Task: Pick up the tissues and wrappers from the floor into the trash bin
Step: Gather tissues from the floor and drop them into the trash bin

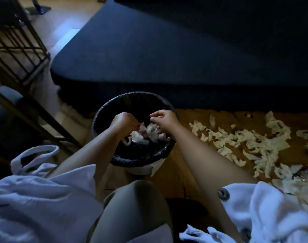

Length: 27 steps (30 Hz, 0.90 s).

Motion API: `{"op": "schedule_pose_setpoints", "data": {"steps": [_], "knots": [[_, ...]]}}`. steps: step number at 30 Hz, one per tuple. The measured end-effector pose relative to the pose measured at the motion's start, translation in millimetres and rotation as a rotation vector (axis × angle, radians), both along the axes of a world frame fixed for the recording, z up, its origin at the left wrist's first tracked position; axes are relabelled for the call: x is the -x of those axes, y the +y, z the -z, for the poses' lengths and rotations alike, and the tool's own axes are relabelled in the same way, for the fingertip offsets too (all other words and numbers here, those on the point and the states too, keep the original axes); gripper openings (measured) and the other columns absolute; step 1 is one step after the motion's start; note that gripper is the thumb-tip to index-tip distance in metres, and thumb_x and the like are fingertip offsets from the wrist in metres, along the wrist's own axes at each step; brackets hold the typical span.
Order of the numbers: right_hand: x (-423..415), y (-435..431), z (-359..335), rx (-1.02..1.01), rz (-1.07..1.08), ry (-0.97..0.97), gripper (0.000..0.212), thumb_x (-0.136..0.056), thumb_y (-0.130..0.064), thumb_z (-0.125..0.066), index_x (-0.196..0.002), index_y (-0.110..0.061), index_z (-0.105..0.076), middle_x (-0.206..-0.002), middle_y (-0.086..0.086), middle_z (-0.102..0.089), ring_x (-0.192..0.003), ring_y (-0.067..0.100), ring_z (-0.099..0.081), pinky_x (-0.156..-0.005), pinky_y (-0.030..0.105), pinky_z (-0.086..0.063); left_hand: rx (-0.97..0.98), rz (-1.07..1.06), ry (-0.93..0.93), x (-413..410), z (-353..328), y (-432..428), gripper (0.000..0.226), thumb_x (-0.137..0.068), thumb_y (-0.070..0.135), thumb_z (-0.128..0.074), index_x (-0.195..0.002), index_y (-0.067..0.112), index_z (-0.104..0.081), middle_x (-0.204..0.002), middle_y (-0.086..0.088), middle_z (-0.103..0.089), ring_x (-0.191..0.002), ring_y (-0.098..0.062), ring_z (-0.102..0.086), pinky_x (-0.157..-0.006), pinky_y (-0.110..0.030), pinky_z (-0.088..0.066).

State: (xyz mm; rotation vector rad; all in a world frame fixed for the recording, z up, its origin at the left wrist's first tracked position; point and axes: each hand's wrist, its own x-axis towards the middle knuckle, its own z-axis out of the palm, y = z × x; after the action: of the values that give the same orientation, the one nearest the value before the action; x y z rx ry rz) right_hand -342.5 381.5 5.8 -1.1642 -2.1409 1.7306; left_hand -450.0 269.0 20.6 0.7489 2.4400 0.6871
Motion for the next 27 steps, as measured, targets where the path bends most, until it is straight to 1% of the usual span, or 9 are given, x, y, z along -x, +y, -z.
{"op": "schedule_pose_setpoints", "data": {"steps": [2, 3, 4, 7, 10, 15, 19, 24, 27], "knots": [[-9, 3, -4, 0.004, -0.010, 0.068, 0.021, -0.091, -0.014, -0.057, -0.110, -0.008, -0.062, -0.097, 0.009, -0.059, -0.082, 0.023, -0.062, -0.066, 0.039, -0.057, -0.061, -0.019, 0.008, -7, -2, 6, 0.015, -0.077, 0.017, -0.073, -0.092, 0.013, -0.073, -0.073, 0.000, -0.066, -0.045, -0.004, -0.055, -0.038, -0.009, -0.042], [-15, 6, -6, 0.008, -0.004, 0.118, 0.022, -0.092, -0.012, -0.055, -0.113, -0.006, -0.060, -0.097, 0.009, -0.058, -0.083, 0.022, -0.062, -0.063, 0.036, -0.056, -0.094, -0.019, 0.011, -11, -4, 13, 0.014, -0.077, 0.018, -0.073, -0.091, 0.014, -0.073, -0.072, 0.001, -0.067, -0.043, -0.002, -0.057, -0.039, -0.009, -0.043], [-22, 11, -7, 0.005, 0.013, 0.176, 0.023, -0.092, -0.011, -0.054, -0.114, -0.006, -0.059, -0.097, 0.009, -0.058, -0.082, 0.020, -0.062, -0.060, 0.030, -0.055, -0.127, -0.017, 0.009, -16, -7, 21, 0.013, -0.078, 0.020, -0.072, -0.090, 0.015, -0.073, -0.073, -0.001, -0.069, -0.045, -0.002, -0.059, -0.045, -0.014, -0.049], [-50, 33, -10, -0.036, 0.153, 0.329, 0.018, -0.091, -0.009, -0.054, -0.108, -0.012, -0.061, -0.093, 0.007, -0.062, -0.073, 0.013, -0.062, -0.051, 0.018, -0.052, -0.229, 0.011, -0.037, -37, -13, 52, 0.005, -0.080, 0.022, -0.071, -0.083, 0.019, -0.069, -0.086, -0.008, -0.072, -0.070, -0.022, -0.068, -0.068, -0.036, -0.059], [-89, 62, -5, -0.060, 0.324, 0.365, 0.016, -0.092, -0.009, -0.052, -0.104, -0.017, -0.061, -0.087, 0.002, -0.064, -0.069, 0.010, -0.062, -0.053, 0.017, -0.051, -0.295, 0.075, -0.094, -65, -13, 86, 0.006, -0.081, 0.018, -0.069, -0.076, 0.022, -0.067, -0.090, -0.010, -0.072, -0.081, -0.024, -0.069, -0.079, -0.040, -0.059], [-153, 104, 21, 0.002, 0.488, 0.240, 0.015, -0.093, -0.011, -0.052, -0.096, -0.023, -0.061, -0.086, 0.002, -0.067, -0.069, 0.013, -0.061, -0.056, 0.022, -0.051, -0.253, 0.223, -0.162, -120, 8, 138, 0.013, -0.081, 0.019, -0.068, -0.095, 0.017, -0.069, -0.103, -0.003, -0.068, -0.092, -0.018, -0.066, -0.080, -0.031, -0.056], [-198, 129, 59, 0.051, 0.570, 0.106, 0.011, -0.092, -0.009, -0.053, -0.097, -0.014, -0.062, -0.092, 0.008, -0.066, -0.069, 0.014, -0.058, -0.056, 0.021, -0.047, -0.179, 0.292, -0.266, -165, 49, 166, 0.022, -0.084, 0.018, -0.066, -0.106, 0.014, -0.064, -0.110, -0.002, -0.064, -0.098, -0.016, -0.063, -0.081, -0.028, -0.055], [-243, 147, 124, 0.100, 0.613, -0.102, 0.019, -0.091, -0.005, -0.053, -0.107, -0.002, -0.062, -0.088, 0.009, -0.060, -0.067, 0.014, -0.055, -0.055, 0.020, -0.043, -0.004, 0.258, -0.451, -185, 123, 190, 0.043, -0.088, 0.023, -0.062, -0.127, 0.013, -0.048, -0.118, -0.006, -0.055, -0.093, -0.014, -0.057, -0.063, -0.019, -0.049], [-258, 153, 162, 0.041, 0.621, -0.218, 0.018, -0.089, -0.001, -0.054, -0.104, 0.001, -0.063, -0.097, 0.010, -0.058, -0.088, 0.021, -0.056, -0.057, 0.010, -0.043, 0.100, 0.222, -0.427, -180, 173, 193, 0.051, -0.085, 0.018, -0.065, -0.132, 0.010, -0.044, -0.129, -0.009, -0.052, -0.113, -0.023, -0.055, -0.088, -0.031, -0.051]]}}
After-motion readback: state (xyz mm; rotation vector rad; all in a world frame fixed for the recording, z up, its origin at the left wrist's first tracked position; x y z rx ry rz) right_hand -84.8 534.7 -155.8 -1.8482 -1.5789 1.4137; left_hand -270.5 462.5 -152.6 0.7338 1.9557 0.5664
